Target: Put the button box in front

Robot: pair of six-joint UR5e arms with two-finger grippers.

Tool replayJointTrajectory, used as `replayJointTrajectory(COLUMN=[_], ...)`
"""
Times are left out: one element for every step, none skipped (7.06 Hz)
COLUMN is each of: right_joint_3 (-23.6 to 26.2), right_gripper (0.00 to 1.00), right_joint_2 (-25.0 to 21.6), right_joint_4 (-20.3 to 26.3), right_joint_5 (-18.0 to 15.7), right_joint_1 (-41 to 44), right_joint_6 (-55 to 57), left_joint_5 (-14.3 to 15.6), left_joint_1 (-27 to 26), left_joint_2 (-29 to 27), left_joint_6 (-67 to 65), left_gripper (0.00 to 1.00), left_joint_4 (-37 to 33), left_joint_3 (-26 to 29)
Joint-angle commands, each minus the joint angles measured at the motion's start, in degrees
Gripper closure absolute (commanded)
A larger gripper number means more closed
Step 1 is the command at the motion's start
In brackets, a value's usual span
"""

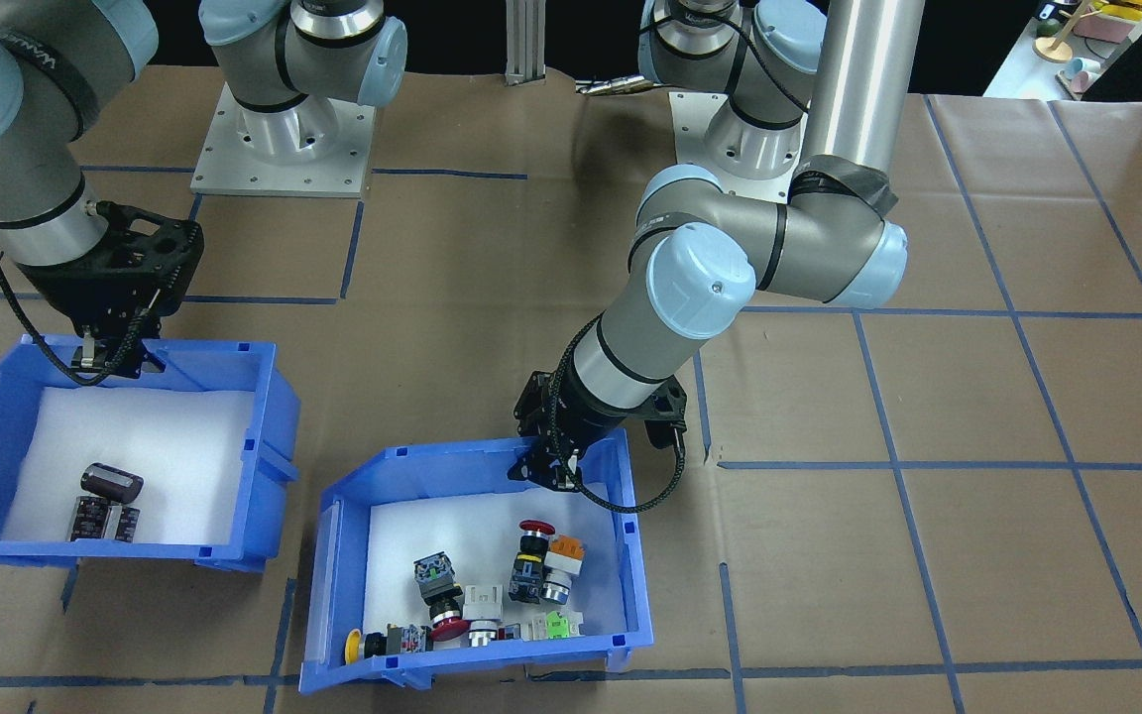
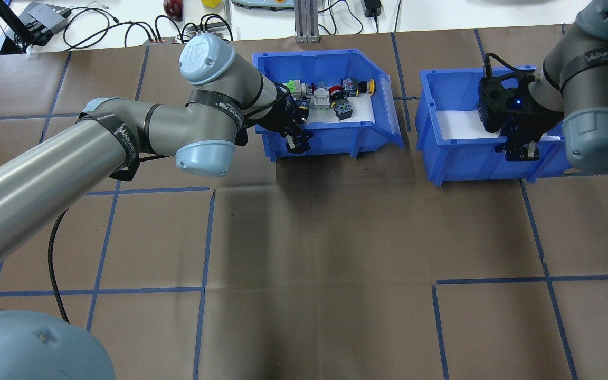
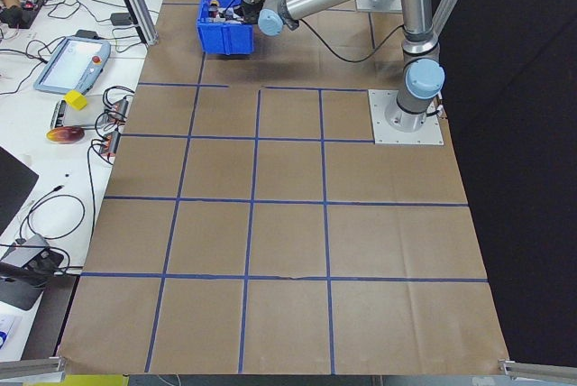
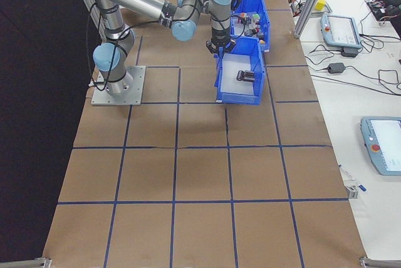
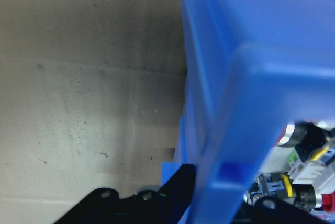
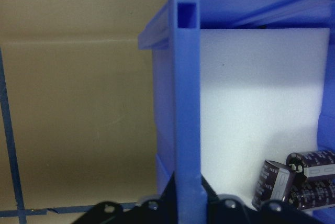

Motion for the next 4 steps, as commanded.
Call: replayJointTrajectory(right_joint_3=[0.2, 1.4, 3.6, 5.1], right_gripper=[0.92, 0.92, 0.92, 0.92], right_joint_2=[-1.2, -2.3, -4.4, -6.4], right_joint_4=[0.5, 1.1, 0.9, 1.0], right_joint_5=[-0.4, -0.5, -0.7, -0.7], right_joint_1=[-0.2, -0.1, -0.3, -1.1], right_joint_6=[-0.6, -0.6, -0.7, -0.7], left_joint_5=[-1.6, -1.6, -1.7, -1.6], left_joint_1=[-0.1, -0.1, -0.2, -0.2], left_joint_2=[-1.0, -1.0, -0.8, -0.8], left_joint_6=[0.0, 0.3, 0.3, 0.3], left_gripper=[0.99, 0.95, 0.73, 0.57], left_joint_4=[1.7, 2.0, 2.0, 1.4], left_joint_3=[-0.7, -0.9, -0.6, -0.7])
